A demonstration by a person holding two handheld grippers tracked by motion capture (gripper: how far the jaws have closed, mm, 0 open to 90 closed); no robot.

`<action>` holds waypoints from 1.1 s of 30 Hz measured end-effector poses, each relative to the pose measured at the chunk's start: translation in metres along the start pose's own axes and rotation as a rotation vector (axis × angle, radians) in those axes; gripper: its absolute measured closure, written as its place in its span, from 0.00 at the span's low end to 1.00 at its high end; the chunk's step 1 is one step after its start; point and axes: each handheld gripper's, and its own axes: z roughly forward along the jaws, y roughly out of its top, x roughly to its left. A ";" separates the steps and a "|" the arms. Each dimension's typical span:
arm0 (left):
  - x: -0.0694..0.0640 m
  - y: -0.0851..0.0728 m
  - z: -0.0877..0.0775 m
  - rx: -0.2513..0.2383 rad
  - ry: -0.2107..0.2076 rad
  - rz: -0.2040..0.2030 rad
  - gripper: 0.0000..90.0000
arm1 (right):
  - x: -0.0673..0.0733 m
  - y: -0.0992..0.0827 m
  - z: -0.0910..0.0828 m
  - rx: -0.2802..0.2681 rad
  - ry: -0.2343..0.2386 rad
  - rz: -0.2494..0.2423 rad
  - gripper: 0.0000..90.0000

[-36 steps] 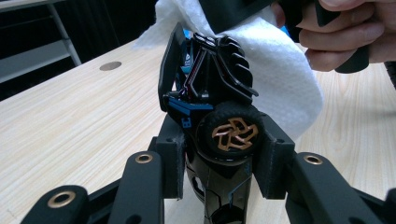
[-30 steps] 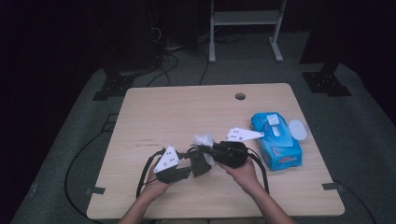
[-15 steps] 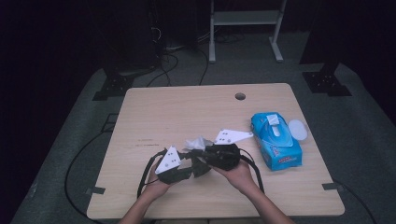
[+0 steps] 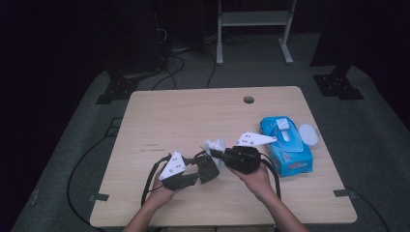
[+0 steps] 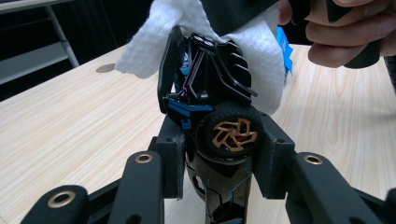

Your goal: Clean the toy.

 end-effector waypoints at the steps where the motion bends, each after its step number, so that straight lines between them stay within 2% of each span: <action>1: 0.000 0.000 0.000 -0.001 0.000 0.000 0.67 | 0.001 0.000 0.000 0.000 0.002 -0.001 0.95; 8: 0.003 -0.003 0.000 0.000 -0.012 -0.029 0.66 | 0.002 -0.001 0.001 0.000 0.005 -0.002 0.95; 12: 0.005 -0.008 0.002 0.025 -0.019 -0.050 0.61 | 0.003 -0.001 0.002 0.003 0.003 -0.008 0.95; 15: 0.005 -0.013 0.007 0.054 -0.043 -0.060 0.60 | 0.003 -0.001 0.001 0.002 0.006 -0.007 0.95; 18: 0.002 -0.017 0.016 0.100 -0.062 -0.047 0.58 | 0.004 -0.002 0.001 0.001 0.014 -0.004 0.95; 19: 0.001 -0.019 0.019 0.108 -0.079 -0.048 0.57 | 0.004 -0.002 0.002 0.005 0.016 -0.011 0.95; 22: -0.002 -0.018 0.022 0.110 -0.081 -0.046 0.57 | 0.003 -0.004 0.001 0.009 0.008 -0.010 0.95; 24: -0.001 -0.017 0.021 0.104 -0.067 -0.043 0.59 | 0.001 -0.005 -0.001 0.000 0.005 -0.001 0.95; 28: 0.003 -0.015 0.016 0.096 -0.006 -0.032 0.63 | -0.003 -0.005 -0.005 -0.011 -0.005 0.007 0.95; 33: 0.003 -0.013 0.014 0.130 0.047 0.008 0.63 | -0.007 -0.009 -0.003 -0.015 -0.025 0.029 0.95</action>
